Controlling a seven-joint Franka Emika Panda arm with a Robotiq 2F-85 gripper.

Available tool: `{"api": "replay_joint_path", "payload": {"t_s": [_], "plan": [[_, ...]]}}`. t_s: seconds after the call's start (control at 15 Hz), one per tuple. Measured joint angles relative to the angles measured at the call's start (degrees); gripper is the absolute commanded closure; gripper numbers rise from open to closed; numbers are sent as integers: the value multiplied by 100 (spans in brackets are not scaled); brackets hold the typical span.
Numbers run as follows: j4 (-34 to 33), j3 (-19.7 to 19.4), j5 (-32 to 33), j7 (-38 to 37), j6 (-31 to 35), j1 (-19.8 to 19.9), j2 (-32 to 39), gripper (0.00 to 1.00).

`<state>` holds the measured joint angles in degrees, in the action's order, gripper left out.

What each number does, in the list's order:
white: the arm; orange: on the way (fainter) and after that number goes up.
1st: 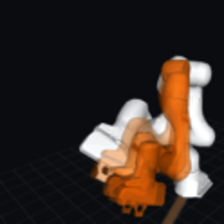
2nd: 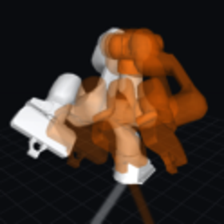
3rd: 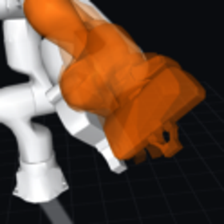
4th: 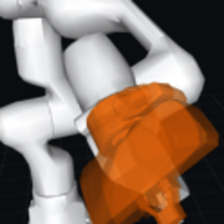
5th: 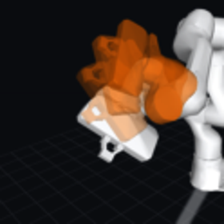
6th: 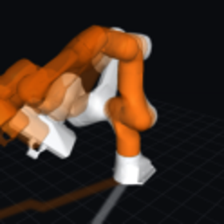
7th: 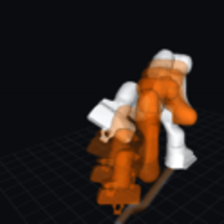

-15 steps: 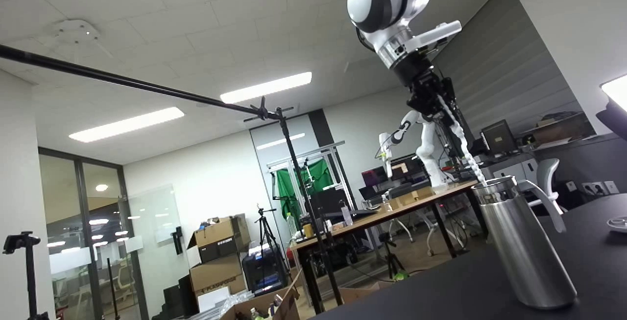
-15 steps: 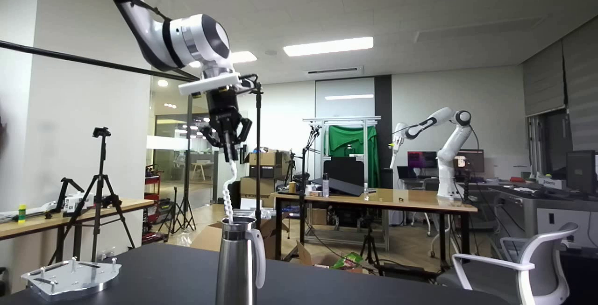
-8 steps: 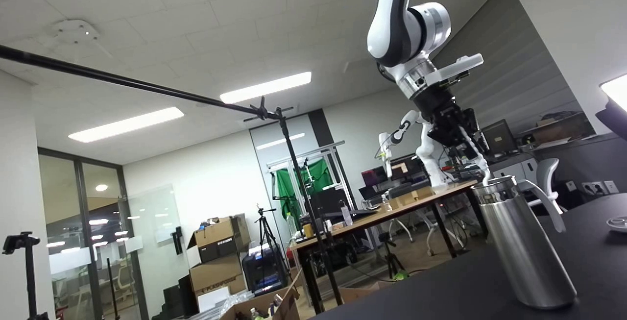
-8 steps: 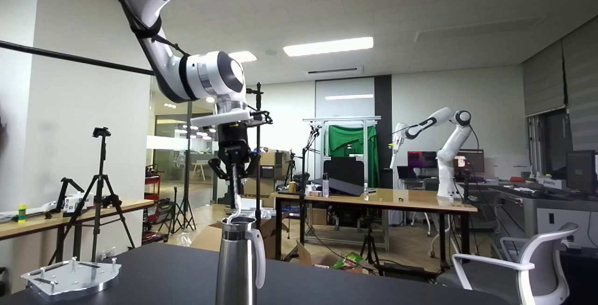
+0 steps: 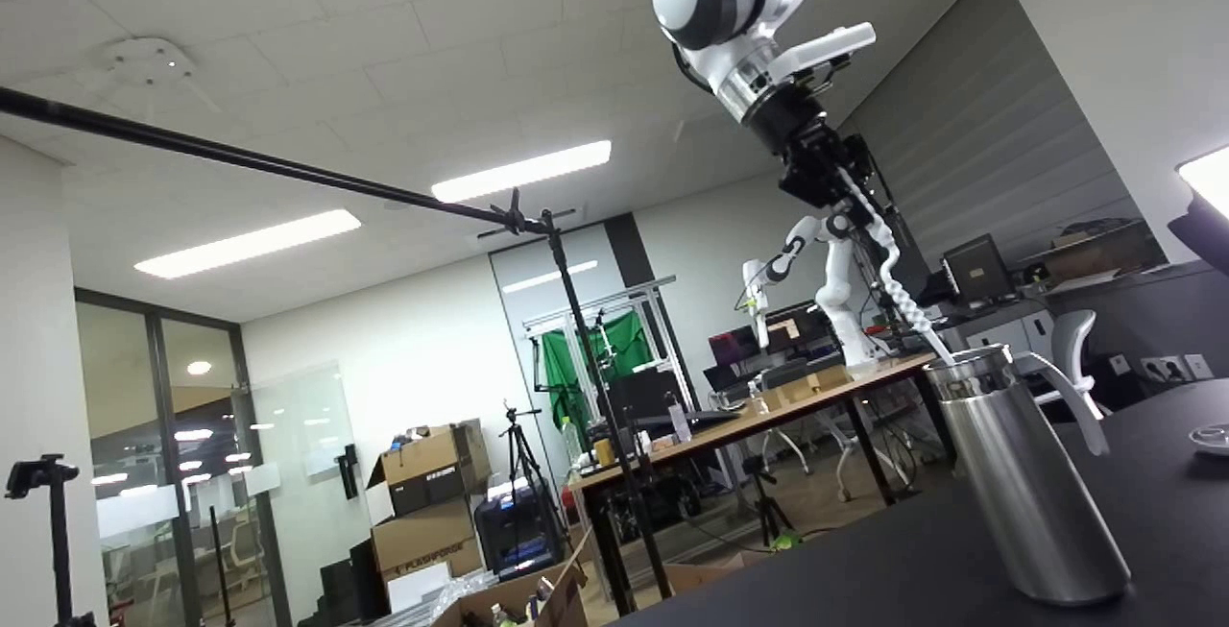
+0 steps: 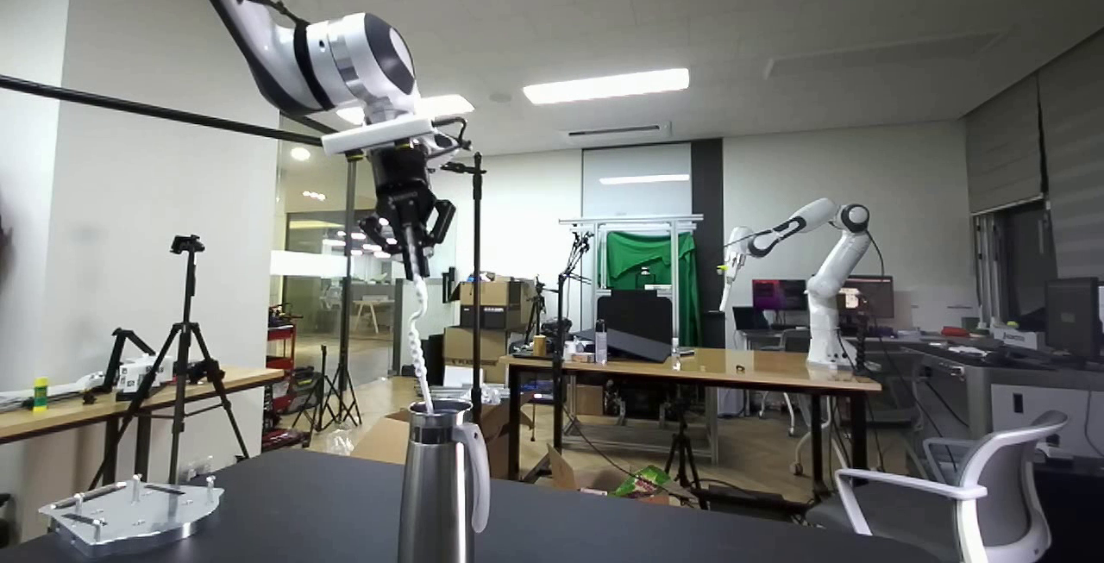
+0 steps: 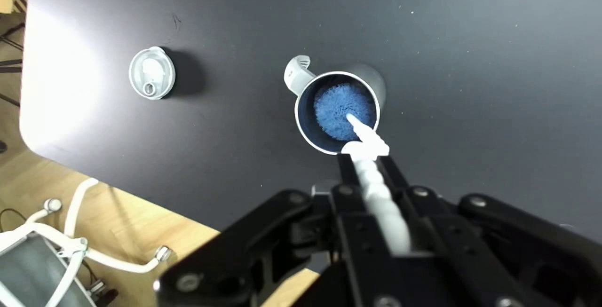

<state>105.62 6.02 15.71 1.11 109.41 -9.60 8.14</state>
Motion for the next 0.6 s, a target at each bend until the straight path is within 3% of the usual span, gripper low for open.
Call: {"api": "replay_joint_path", "payload": {"t_s": [0.6], "plan": [[-52,160,34,4,-351,-47,-367,96]]}}
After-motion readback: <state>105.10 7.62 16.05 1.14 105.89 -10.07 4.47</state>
